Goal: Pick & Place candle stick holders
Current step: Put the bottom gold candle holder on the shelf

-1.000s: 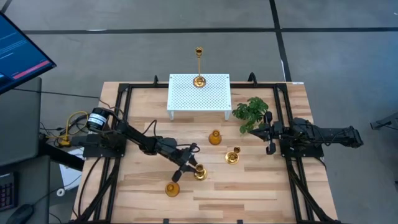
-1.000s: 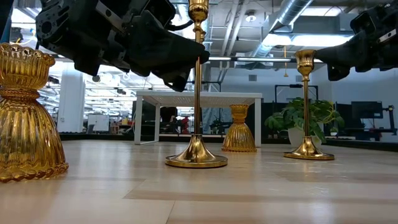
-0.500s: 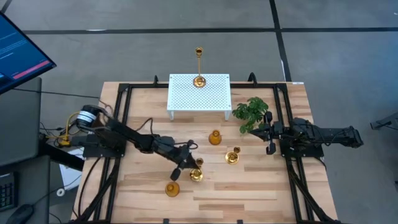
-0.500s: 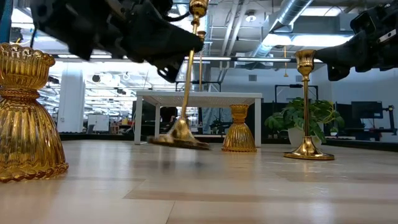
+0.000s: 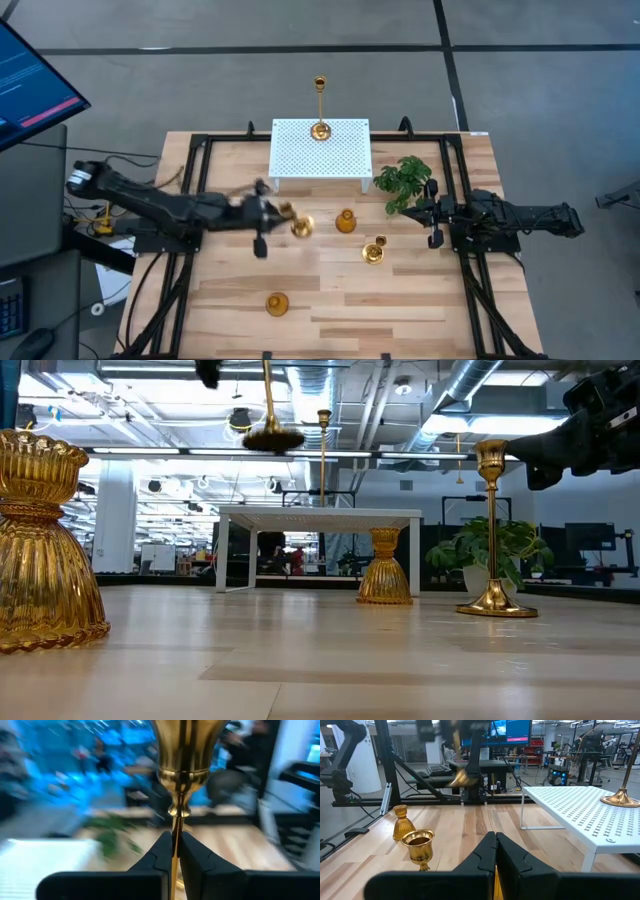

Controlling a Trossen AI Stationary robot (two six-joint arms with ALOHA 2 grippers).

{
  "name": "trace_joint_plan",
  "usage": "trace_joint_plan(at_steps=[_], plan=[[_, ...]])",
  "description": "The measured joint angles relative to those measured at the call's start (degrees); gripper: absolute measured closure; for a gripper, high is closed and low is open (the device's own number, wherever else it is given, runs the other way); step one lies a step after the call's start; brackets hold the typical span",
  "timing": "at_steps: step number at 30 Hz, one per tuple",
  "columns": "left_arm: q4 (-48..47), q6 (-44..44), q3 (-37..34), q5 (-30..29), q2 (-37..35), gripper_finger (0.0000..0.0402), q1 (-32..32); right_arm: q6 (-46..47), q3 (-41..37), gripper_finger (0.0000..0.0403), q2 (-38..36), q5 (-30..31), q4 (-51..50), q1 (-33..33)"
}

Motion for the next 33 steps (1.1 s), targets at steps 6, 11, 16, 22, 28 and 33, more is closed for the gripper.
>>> trace_joint_plan(at_steps=[6,11,16,22,28,33], plan=[[1.5,8.8,0.0,-13.4,-6.4,0.0385,5.6,0.0,0.0,0.0403,0.0,0.0,0.0,0.0],[2.5,10.4,3.6,-15.0,-5.2,0.0385,13.9,0.0,0.0,0.0403,0.0,0.0,0.0,0.0],[2.5,11.0,9.4,-13.0,1.1,0.0385,22.1,0.0,0.0,0.0403,0.0,0.0,0.0,0.0],[1.9,10.7,15.4,-8.5,9.6,0.0385,31.4,-0.2,0.0,0.0403,0.0,0.0,0.0,0.0],[-3.4,3.1,19.2,-1.2,16.0,0.0385,39.4,-0.2,0.0,0.0403,0.0,0.0,0.0,0.0],[-4.8,-4.9,19.6,8.1,18.4,0.0383,45.9,-0.4,0.0,0.0403,0.0,0.0,0.0,0.0]])
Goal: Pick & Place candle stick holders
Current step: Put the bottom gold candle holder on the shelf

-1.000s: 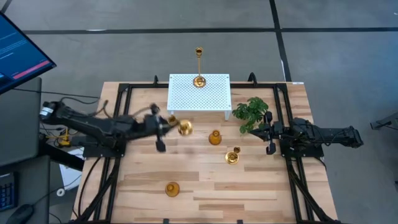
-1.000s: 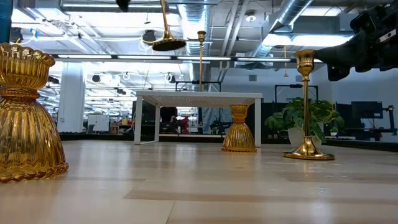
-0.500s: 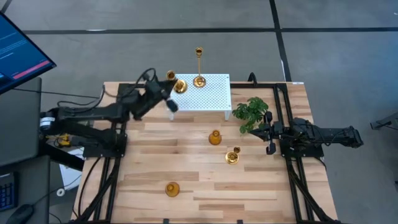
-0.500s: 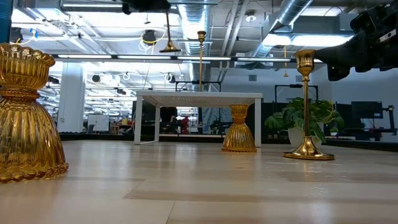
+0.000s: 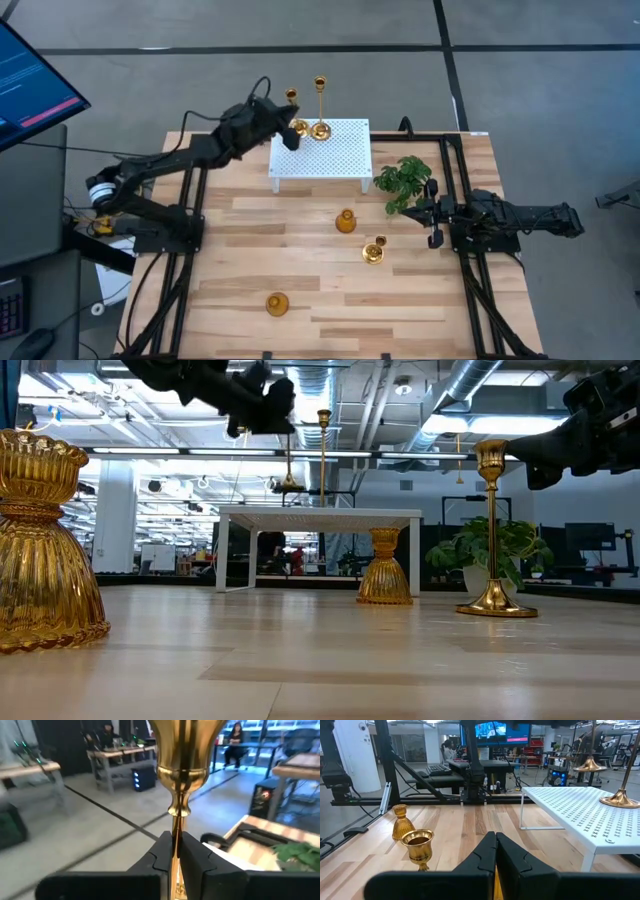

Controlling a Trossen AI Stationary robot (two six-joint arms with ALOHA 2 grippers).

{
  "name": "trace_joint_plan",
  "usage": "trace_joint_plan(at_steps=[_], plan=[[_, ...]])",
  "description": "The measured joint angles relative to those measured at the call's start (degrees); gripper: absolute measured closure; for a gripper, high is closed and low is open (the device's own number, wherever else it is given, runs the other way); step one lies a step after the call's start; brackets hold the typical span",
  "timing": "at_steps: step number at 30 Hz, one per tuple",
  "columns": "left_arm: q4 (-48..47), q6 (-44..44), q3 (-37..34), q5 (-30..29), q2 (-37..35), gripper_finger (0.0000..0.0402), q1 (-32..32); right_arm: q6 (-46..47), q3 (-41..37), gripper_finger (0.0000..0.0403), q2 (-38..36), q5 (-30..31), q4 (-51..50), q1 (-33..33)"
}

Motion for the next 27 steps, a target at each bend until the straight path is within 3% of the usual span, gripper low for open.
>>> trace_joint_plan(at_steps=[6,13,17,23,27], plan=[[-4.7,-7.7,0.0,8.3,0.5,0.0383,7.6,0.0,0.0,0.0403,0.0,0.0,0.0,-0.8],[-5.8,-9.4,0.0,11.2,0.5,0.0382,6.6,0.0,0.0,0.0403,0.0,0.0,0.0,-2.0],[-6.1,-8.2,0.0,11.1,0.8,0.0382,4.3,0.0,0.0,0.0403,0.0,0.0,0.0,-2.6],[-6.2,-4.5,0.0,3.5,2.2,0.0382,0.9,0.0,0.0,0.0403,0.0,0.0,0.0,-2.7],[-6.1,-3.6,0.0,1.9,3.3,0.0382,-0.1,0.0,0.0,0.0403,0.0,0.0,0.0,-2.7]])
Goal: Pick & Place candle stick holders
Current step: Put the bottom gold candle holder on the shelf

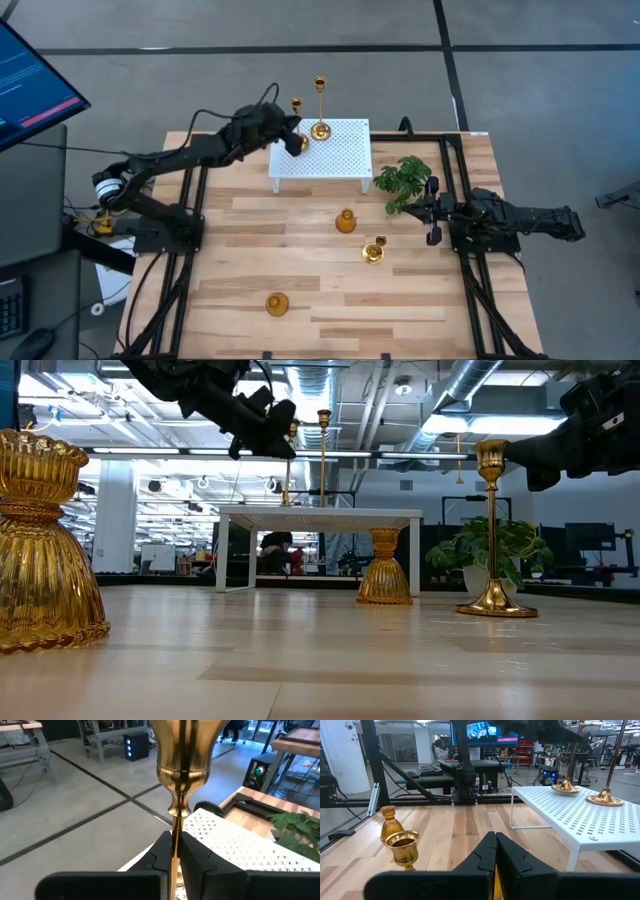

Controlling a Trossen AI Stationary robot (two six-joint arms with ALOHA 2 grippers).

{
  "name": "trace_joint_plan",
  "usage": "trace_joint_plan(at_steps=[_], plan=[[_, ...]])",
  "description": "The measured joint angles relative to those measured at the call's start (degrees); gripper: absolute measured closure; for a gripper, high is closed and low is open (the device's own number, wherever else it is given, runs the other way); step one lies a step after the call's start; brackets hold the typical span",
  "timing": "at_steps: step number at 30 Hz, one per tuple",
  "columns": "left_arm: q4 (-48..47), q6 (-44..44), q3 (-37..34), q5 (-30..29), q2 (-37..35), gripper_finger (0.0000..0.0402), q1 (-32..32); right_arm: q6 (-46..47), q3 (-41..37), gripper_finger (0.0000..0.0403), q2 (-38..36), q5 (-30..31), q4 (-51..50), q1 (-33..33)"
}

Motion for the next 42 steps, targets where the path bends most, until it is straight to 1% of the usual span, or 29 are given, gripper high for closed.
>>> trace_joint_plan(at_steps=[12,19,32,35,42], plan=[[1.1,-1.4,0.0,-0.3,2.0,0.0382,-0.1,-0.1,0.0,0.0403,0.0,0.0,0.0,0.0],[1.8,-3.0,0.0,2.7,2.1,0.0382,-0.1,-0.2,0.0,0.0403,0.0,0.0,0.0,0.0],[1.9,-3.2,-0.1,3.0,2.1,0.0382,-1.2,-0.1,0.0,0.0403,0.0,0.0,0.0,0.0],[1.9,-3.2,-0.1,2.9,2.1,0.0374,-1.2,-0.1,0.0,0.0403,0.0,0.0,0.0,0.0],[1.7,-3.2,-0.2,1.6,2.1,0.0341,-1.2,-0.1,0.0,0.0403,0.0,0.0,0.0,0.0]])
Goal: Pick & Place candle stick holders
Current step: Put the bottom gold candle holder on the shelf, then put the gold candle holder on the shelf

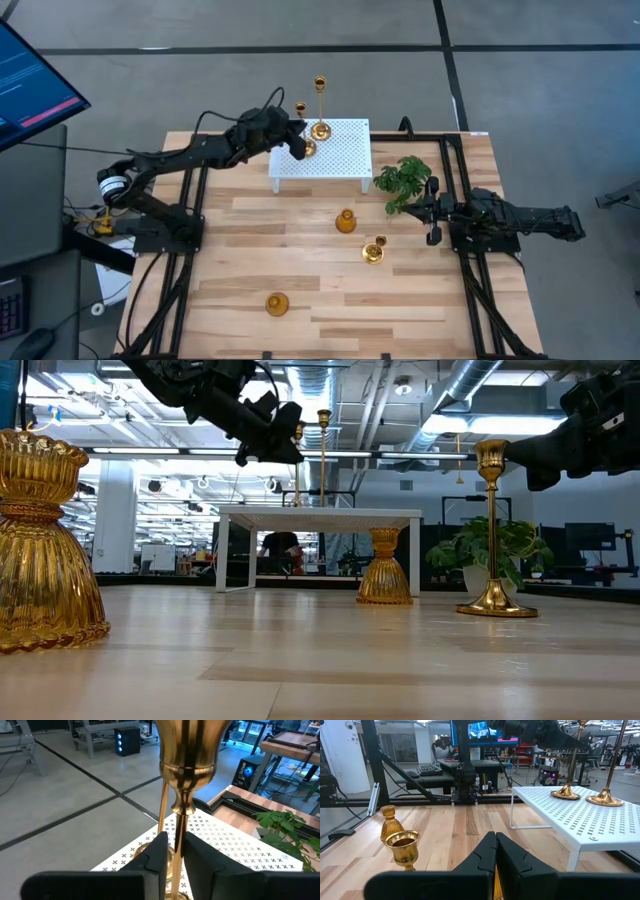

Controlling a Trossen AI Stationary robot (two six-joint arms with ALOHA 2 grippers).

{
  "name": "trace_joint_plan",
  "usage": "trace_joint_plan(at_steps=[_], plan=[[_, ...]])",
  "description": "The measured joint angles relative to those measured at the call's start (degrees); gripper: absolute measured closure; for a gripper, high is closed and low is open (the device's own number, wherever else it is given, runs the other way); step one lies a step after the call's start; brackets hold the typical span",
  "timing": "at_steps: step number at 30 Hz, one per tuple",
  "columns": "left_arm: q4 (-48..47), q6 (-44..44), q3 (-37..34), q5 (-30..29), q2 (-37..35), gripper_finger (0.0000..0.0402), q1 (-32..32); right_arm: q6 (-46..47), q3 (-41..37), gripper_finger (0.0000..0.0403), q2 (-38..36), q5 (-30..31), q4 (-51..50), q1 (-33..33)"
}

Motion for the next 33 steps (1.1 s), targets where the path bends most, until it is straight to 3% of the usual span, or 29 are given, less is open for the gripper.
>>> trace_joint_plan(at_steps=[21,33], plan=[[-0.3,1.7,0.0,-0.1,-0.4,0.0256,0.0,0.2,0.0,0.0403,0.0,0.0,0.0,0.0],[-2.8,2.8,-0.1,0.0,-2.2,0.0233,-0.3,0.1,0.0,0.0403,0.0,0.0,0.0,0.0]])
